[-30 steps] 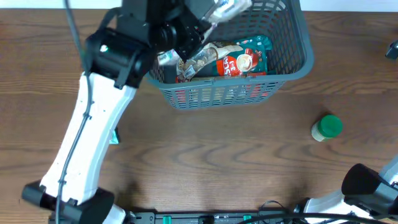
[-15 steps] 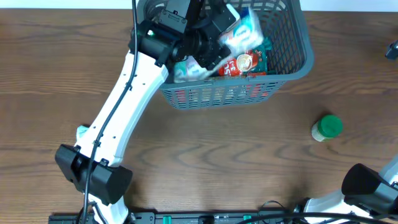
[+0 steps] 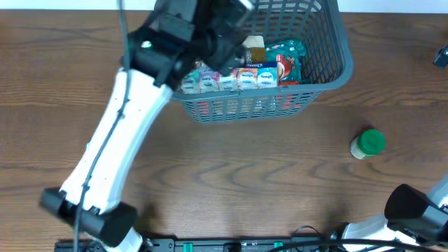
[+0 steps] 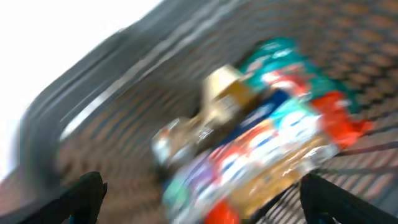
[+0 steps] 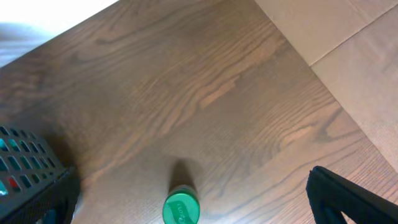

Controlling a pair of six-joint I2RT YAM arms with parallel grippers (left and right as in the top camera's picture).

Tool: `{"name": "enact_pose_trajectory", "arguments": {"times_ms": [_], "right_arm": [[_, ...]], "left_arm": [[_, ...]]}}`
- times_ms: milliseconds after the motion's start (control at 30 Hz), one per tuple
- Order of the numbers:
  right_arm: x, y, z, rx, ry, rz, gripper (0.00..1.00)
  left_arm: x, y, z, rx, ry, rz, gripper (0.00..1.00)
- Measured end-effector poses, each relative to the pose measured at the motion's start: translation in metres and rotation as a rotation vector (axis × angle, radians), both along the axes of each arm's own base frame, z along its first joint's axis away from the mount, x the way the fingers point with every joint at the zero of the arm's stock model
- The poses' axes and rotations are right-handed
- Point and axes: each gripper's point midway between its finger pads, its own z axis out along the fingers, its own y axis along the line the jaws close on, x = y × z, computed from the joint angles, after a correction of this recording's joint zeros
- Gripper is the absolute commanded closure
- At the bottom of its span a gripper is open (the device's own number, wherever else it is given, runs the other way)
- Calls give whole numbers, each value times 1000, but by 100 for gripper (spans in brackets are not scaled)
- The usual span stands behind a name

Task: Pack container
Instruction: 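Release the tissue packs into the basket and withdraw left gripper, then lower the left gripper onto the mint-green wipes pouch and grasp it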

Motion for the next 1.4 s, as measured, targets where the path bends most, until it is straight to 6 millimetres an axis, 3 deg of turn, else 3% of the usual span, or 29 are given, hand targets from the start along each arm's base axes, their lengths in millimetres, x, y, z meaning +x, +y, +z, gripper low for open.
{"name": "enact_pose_trajectory", "arguments": {"times_ms": [133, 267, 333, 433, 700, 1200, 1400], "right_arm": [[1, 0, 0, -1, -3, 0, 1], [3, -2, 3, -6, -17, -3, 1], [4, -2, 3, -2, -24, -11, 1], [4, -2, 3, 9, -33, -28, 1], [4, -2, 3, 22, -43, -47, 1], [4, -2, 3, 26, -45, -54, 1], [4, -2, 3, 28, -46, -56, 1]], "left_arm": [[-25, 79, 5, 15, 95, 277, 2], [-61, 149, -7, 5, 253, 563, 1], [-78, 174, -16, 1, 330, 683, 1], [-95, 195, -24, 0, 404, 798, 1], [-108, 205, -62, 0, 537, 936, 1], [-119, 208, -202, 45, 723, 1078, 2], [-139, 232, -244, 15, 783, 1235, 2]]}}
